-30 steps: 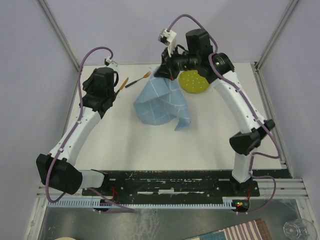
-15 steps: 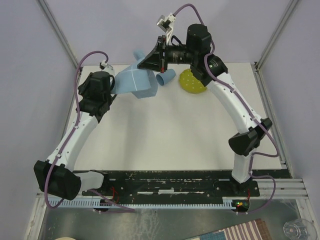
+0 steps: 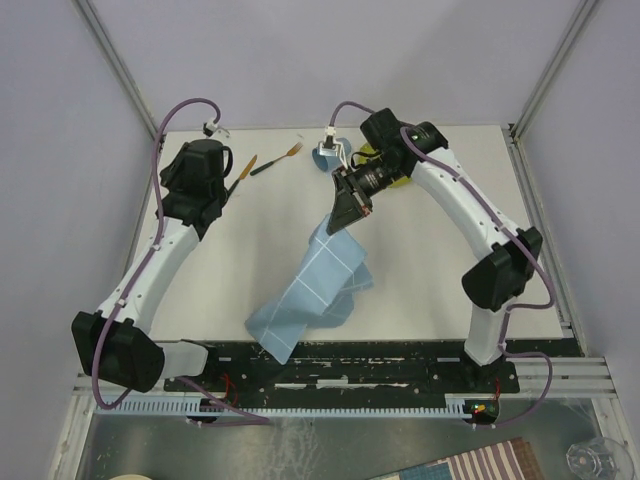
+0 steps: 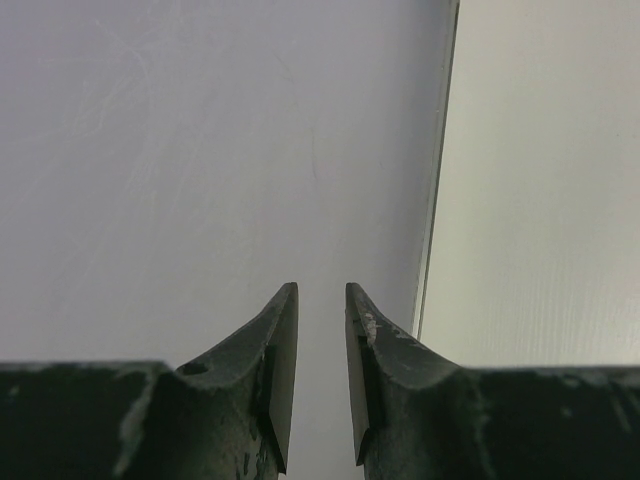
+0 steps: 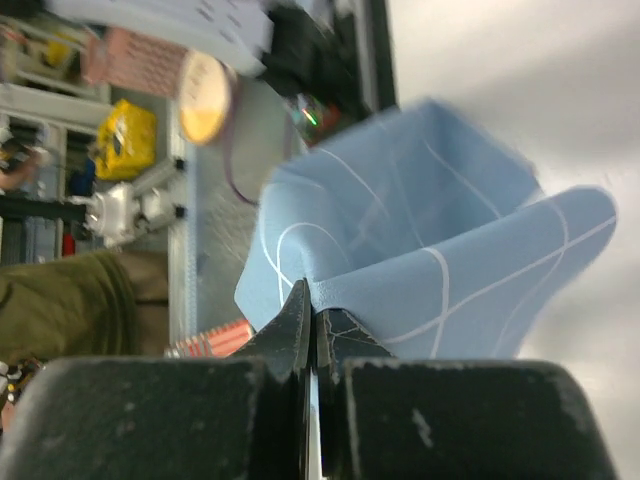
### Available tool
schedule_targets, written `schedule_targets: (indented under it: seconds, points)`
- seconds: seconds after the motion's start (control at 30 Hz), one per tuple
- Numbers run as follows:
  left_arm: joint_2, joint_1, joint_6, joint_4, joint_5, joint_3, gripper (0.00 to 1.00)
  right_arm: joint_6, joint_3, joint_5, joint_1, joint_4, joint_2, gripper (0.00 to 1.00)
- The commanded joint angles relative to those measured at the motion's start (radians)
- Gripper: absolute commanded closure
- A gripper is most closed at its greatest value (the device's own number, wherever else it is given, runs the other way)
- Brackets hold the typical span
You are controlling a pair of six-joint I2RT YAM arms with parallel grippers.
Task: Set the dinner table for one person
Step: Flatten out the napkin at the center of the board.
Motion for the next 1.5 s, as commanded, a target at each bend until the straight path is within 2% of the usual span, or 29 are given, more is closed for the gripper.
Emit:
schedule_targets:
  seconds: [0.0,0.17,0.33,0.43,0.63,0.73,0.9,0.97,1.03,1.13,1.2,1.33,1.47]
  points:
    - [0.007,0.006,-0.058,0.023,0.004,0.054,0.68,-0.468,0.113,0.196,-0.013,-0.569,0.106,0.98]
    - [0.011,0.006,-0.064,0.017,0.007,0.062,0.68,-0.509,0.038,0.269,-0.024,-0.562,0.096,0.98]
    - [0.005,0.005,-0.068,0.02,0.008,0.056,0.68,-0.467,0.043,0.321,-0.026,-0.527,0.099,0.98]
    - [0.012,0.005,-0.062,0.023,0.009,0.06,0.68,-0.366,0.191,0.368,-0.027,-0.421,0.127,0.98]
    - [0.026,0.006,-0.071,0.017,0.003,0.071,0.68,-0.168,0.633,0.401,-0.026,-0.219,0.31,0.98]
    - [0.021,0.005,-0.111,-0.021,0.021,0.076,0.68,-0.067,0.63,0.399,-0.022,0.003,0.298,0.98]
    - [0.003,0.006,-0.143,-0.056,0.047,0.057,0.69,0.206,0.26,0.366,-0.017,0.627,0.132,0.98]
    - [-0.004,0.006,-0.14,-0.057,0.047,0.047,0.68,0.298,0.186,0.367,-0.014,0.794,0.103,0.98]
    - [-0.012,0.007,-0.14,-0.057,0.046,0.042,0.68,0.293,0.242,0.392,-0.002,0.752,0.124,0.98]
    - [-0.017,0.005,-0.139,-0.057,0.045,0.045,0.69,0.206,0.337,0.417,0.001,0.522,0.177,0.98]
    - [-0.017,0.006,-0.142,-0.056,0.047,0.051,0.69,0.108,0.333,0.475,0.0,0.352,0.177,0.98]
    - [-0.018,0.006,-0.147,-0.057,0.053,0.056,0.69,-0.028,0.232,0.566,-0.001,0.166,0.115,0.98]
    - [-0.01,0.005,-0.154,-0.057,0.061,0.062,0.68,-0.063,0.066,0.615,-0.015,0.138,0.023,0.98]
